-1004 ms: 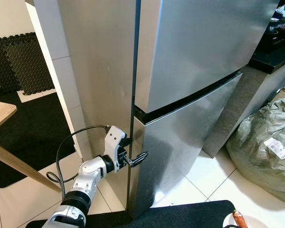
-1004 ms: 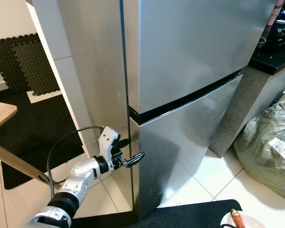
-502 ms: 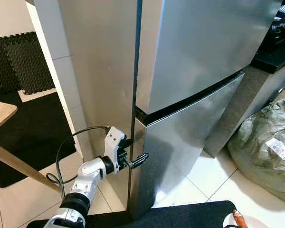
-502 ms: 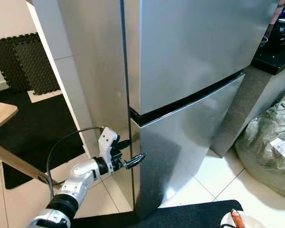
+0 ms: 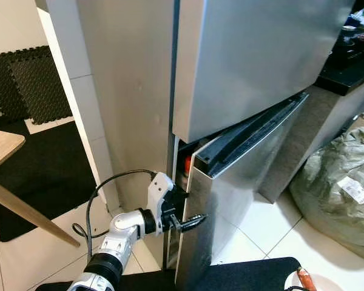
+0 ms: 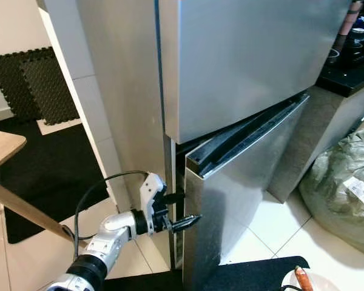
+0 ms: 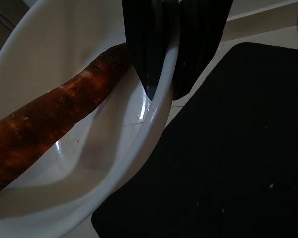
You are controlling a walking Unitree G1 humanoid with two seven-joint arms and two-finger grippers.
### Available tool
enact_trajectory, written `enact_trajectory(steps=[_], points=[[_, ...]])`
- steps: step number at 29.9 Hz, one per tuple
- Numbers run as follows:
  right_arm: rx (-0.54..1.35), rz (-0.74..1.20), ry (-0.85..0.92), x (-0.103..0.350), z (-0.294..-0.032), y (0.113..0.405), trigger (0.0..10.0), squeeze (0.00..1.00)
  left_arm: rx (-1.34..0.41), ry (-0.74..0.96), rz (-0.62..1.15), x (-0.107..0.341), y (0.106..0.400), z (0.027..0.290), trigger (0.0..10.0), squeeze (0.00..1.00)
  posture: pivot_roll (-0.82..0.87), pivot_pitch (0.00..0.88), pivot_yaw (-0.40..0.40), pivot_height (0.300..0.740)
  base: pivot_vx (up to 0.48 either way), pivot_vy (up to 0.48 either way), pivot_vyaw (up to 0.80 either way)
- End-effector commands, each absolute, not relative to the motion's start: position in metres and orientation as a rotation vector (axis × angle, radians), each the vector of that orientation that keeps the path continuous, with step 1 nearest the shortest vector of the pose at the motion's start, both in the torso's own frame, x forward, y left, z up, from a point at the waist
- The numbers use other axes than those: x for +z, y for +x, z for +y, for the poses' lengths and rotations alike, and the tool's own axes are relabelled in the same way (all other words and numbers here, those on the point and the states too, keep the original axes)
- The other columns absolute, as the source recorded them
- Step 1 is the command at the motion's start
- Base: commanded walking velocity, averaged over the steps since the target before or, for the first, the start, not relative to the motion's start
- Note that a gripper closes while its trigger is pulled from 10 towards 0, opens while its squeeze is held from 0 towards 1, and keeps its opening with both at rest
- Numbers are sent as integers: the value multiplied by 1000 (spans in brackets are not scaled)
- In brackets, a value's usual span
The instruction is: Restocking fridge
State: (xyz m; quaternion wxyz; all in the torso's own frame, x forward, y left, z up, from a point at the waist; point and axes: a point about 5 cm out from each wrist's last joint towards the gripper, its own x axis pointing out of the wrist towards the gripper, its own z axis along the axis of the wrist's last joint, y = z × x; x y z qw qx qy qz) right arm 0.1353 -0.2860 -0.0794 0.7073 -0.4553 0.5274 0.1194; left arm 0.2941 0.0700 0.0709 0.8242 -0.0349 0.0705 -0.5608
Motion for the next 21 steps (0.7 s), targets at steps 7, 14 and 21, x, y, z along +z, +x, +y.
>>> enact_trajectory(steps=[7,14,21], points=[[246,1178,-999,-80,-288,133,10000,0,-1163,-17,209,58,290,72,10000,0,-125,34,-39,740,0,0,0],[245,1182,-997,-80,-288,131,10000,0,-1006,42,369,24,281,100,10000,0,-125,34,-39,740,0,0,0],[245,1187,-993,-81,-287,130,10000,0,-796,36,515,-8,263,136,10000,0,-112,39,-40,740,0,0,0]])
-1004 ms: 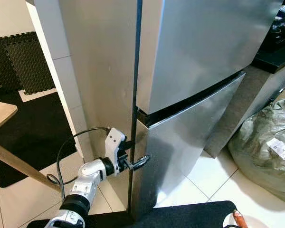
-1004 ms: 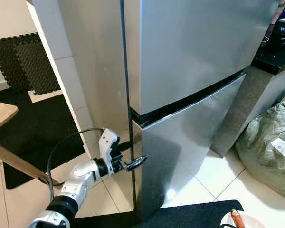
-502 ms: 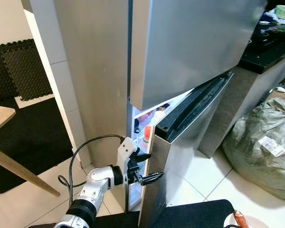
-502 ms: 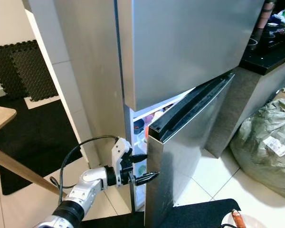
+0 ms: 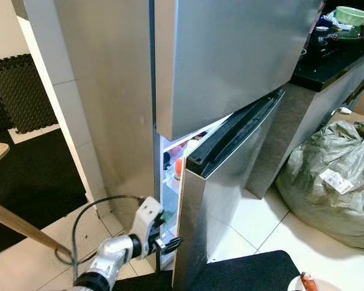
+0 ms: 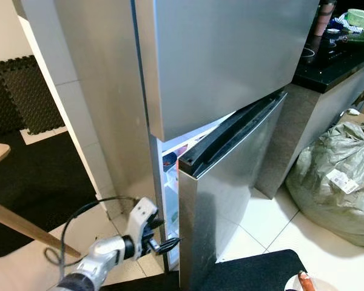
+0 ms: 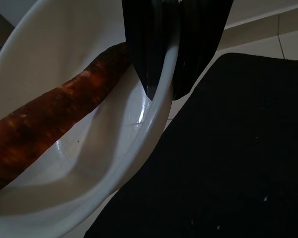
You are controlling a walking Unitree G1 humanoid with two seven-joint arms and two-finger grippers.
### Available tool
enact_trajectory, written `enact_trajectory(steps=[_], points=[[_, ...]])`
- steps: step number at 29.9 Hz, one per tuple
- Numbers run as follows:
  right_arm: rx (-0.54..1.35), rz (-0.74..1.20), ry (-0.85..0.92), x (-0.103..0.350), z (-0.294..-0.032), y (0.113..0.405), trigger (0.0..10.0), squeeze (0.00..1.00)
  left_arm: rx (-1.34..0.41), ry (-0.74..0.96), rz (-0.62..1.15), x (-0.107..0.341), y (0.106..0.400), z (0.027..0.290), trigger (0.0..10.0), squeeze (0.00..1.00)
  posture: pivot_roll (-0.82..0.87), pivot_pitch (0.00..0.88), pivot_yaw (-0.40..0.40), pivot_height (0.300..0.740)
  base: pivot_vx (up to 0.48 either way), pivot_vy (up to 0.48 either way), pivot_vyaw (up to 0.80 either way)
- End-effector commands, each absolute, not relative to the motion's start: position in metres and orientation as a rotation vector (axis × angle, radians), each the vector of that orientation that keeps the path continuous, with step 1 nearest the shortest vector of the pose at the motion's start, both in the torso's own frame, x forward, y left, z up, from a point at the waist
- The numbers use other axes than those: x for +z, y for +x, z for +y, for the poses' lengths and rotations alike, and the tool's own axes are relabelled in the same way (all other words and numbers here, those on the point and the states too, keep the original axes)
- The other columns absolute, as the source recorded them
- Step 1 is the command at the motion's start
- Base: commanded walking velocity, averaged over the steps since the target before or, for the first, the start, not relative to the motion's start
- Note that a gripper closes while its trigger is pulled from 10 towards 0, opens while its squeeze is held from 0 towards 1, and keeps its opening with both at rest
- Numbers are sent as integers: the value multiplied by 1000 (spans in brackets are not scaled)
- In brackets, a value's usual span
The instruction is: Restocking fridge
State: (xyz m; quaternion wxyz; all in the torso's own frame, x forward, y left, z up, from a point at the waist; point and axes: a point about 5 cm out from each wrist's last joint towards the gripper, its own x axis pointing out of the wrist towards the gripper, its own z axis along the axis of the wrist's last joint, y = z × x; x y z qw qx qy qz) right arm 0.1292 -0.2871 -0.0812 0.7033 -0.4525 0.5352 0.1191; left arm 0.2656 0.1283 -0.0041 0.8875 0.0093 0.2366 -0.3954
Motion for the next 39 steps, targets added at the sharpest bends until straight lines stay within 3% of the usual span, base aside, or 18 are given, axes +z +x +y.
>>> enact_trajectory(steps=[1,9,12,13,19,21,28,39], points=[[245,1189,-992,-81,-287,129,10000,0,-750,22,548,-16,256,144,10000,0,-112,39,-40,740,0,0,0],[245,1196,-989,-82,-287,127,10000,0,-543,-11,686,-46,225,170,10000,0,-108,41,-41,740,0,0,0],[244,1198,-986,-82,-286,127,10000,0,-413,-32,762,-59,210,182,10000,0,-106,39,-41,740,0,0,0],[244,1199,-983,-83,-285,127,10000,0,-294,-74,847,-71,191,193,10000,0,-104,38,-40,740,0,0,0],[244,1199,-980,-83,-284,127,10000,0,-222,-69,927,-81,172,202,10000,0,-105,39,-38,740,0,0,0],[245,1199,-973,-84,-282,127,10000,0,-84,-106,1026,-94,140,215,10000,0,-100,38,-38,740,0,0,0],[265,1215,-971,-86,-279,123,10000,0,104,-162,1108,-104,103,230,10000,0,-75,32,-50,740,0,0,0],[252,1199,-970,-84,-278,130,10000,0,90,-157,1118,-106,104,219,10000,0,-84,35,-62,740,-281,0,0]])
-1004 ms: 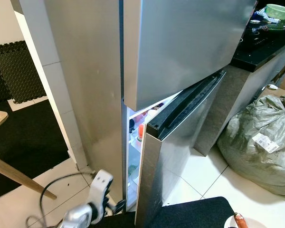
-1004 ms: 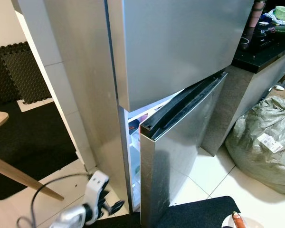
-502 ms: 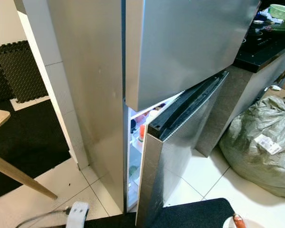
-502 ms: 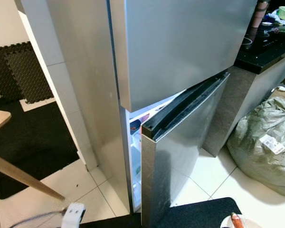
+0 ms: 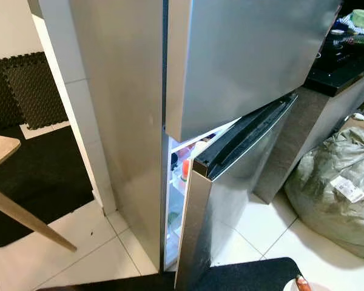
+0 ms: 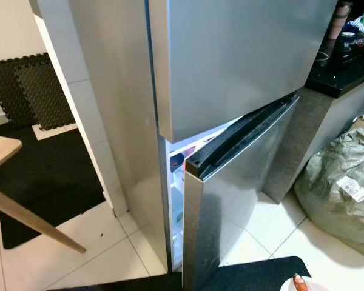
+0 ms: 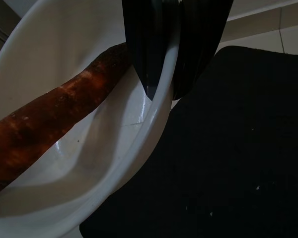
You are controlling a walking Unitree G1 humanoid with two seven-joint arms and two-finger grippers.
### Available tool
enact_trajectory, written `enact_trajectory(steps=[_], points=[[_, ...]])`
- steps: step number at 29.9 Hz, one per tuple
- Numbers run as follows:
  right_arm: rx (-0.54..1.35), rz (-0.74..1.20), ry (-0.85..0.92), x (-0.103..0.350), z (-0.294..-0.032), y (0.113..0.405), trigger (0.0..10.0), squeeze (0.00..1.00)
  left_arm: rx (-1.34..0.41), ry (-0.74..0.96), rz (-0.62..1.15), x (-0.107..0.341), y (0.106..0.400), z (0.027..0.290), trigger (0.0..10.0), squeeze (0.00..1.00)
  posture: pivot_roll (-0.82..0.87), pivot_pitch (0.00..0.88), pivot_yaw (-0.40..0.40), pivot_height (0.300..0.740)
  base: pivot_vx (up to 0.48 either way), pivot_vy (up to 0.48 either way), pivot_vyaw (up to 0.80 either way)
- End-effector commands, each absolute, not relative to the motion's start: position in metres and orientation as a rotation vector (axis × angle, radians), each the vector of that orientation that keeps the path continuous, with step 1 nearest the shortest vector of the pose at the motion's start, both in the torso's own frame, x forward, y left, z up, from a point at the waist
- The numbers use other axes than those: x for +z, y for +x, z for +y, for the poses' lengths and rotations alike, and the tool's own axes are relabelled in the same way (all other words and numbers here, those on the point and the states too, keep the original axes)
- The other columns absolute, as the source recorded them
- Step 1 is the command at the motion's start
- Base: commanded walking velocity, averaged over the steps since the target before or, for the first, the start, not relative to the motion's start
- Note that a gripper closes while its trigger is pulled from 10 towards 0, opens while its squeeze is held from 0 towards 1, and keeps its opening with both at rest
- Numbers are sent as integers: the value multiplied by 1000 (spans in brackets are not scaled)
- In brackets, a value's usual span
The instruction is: Restocking fridge
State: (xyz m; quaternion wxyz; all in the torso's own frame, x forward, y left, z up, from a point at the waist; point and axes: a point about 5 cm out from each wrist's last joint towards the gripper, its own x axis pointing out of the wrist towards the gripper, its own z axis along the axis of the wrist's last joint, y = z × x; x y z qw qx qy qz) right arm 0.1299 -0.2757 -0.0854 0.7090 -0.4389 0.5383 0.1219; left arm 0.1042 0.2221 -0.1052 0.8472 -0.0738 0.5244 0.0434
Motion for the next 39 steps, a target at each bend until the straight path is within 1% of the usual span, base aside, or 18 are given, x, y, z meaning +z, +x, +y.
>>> enact_trajectory(steps=[1,8,21,27,28,31,39], points=[[253,1191,-979,-83,-279,133,10000,0,86,-154,1112,-106,107,218,10000,0,-85,30,-63,740,-364,0,0],[225,1163,-1004,-78,-284,141,10000,0,78,-154,1093,-104,115,214,10000,0,-86,17,-67,740,-368,0,0],[205,1159,-1008,-75,-289,145,10000,0,78,-178,1103,-107,110,207,10000,0,-84,22,-85,740,-377,0,0],[207,1170,-1012,-75,-293,141,10000,0,60,-200,1092,-107,110,203,10000,0,-101,22,-86,740,0,0,0],[198,1188,-1008,-75,-297,136,10000,0,50,-193,1105,-108,108,201,10000,0,-107,25,-85,740,0,0,0],[189,1199,-1001,-75,-299,133,10000,0,37,-209,1107,-109,107,198,10000,0,-110,26,-86,740,0,0,0],[159,1196,-985,-73,-302,135,10000,0,-6,-199,1085,-107,118,189,10000,0,-117,14,-80,740,0,-436,0]])
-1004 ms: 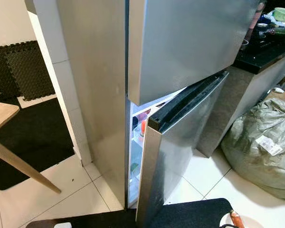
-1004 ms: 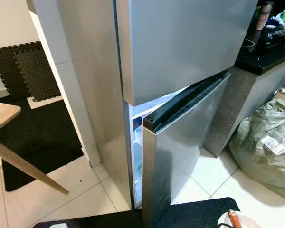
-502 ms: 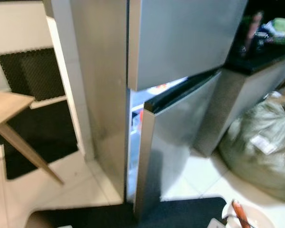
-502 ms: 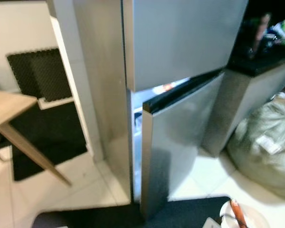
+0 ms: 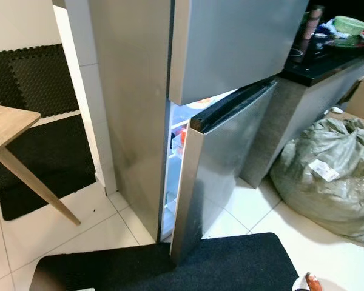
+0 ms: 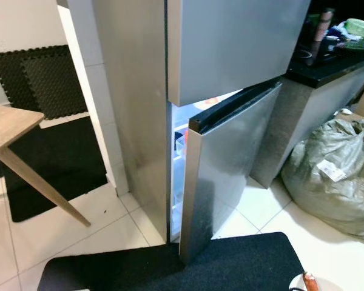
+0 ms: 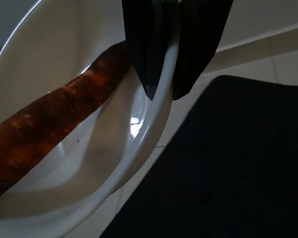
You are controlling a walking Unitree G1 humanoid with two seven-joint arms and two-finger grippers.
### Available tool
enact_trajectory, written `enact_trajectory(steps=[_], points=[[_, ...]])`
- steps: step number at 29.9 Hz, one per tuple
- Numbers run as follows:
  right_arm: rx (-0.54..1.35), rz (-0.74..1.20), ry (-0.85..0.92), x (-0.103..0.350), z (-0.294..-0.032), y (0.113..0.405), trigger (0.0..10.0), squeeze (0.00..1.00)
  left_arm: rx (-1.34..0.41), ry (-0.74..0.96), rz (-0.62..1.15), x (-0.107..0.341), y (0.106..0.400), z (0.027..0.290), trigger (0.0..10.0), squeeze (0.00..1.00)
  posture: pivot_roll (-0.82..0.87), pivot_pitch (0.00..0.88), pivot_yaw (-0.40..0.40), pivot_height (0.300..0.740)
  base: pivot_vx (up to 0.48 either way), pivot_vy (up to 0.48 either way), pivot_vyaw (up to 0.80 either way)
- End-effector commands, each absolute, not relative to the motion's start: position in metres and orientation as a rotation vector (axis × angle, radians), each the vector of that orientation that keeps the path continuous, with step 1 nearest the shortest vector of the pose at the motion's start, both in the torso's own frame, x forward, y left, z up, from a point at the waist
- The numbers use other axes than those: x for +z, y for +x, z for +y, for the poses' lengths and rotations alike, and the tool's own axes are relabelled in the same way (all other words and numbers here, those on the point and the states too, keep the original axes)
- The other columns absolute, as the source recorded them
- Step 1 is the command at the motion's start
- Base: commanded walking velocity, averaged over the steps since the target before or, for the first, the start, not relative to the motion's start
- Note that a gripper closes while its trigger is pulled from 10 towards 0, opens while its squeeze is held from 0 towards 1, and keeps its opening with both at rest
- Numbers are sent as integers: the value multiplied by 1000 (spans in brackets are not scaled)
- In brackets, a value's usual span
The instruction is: Restocking fridge
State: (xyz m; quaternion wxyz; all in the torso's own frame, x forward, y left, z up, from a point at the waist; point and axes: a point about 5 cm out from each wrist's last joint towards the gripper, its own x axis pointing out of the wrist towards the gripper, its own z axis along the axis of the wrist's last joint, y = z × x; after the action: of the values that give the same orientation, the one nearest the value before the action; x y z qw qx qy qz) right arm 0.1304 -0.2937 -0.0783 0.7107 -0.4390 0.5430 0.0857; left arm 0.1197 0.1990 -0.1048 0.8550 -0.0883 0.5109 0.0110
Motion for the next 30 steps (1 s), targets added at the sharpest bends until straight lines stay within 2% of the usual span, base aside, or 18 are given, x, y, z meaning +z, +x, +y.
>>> enact_trajectory(steps=[1,8,16,21,22,26,29,30], points=[[160,1199,-984,-73,-302,135,10000,0,-6,-200,1085,-107,118,189,10000,0,-118,13,-81,740,0,-439,0],[187,1188,-996,-74,-297,137,10000,0,-1,-208,1079,-107,119,188,10000,0,-138,17,-78,740,0,-421,0],[169,1201,-974,-76,-297,132,10000,0,-18,-200,1022,-102,132,187,10000,0,-131,18,-66,740,0,0,0],[159,1207,-958,-77,-297,131,10000,0,-2,-187,900,-89,157,199,10000,0,-120,20,-53,740,0,0,0],[151,1207,-951,-77,-296,131,10000,0,5,-195,812,-78,177,206,10000,0,-115,19,-52,740,0,0,0],[151,1210,-950,-77,-296,130,10000,0,13,-215,725,-66,197,212,10000,0,-111,16,-54,740,0,0,0],[153,1216,-951,-78,-297,128,10000,0,-33,-231,580,-41,233,214,10000,0,-113,13,-54,740,0,0,0],[153,1216,-951,-78,-297,128,10000,0,-33,-231,580,-41,233,214,10000,0,-113,13,-54,740,0,0,0]])
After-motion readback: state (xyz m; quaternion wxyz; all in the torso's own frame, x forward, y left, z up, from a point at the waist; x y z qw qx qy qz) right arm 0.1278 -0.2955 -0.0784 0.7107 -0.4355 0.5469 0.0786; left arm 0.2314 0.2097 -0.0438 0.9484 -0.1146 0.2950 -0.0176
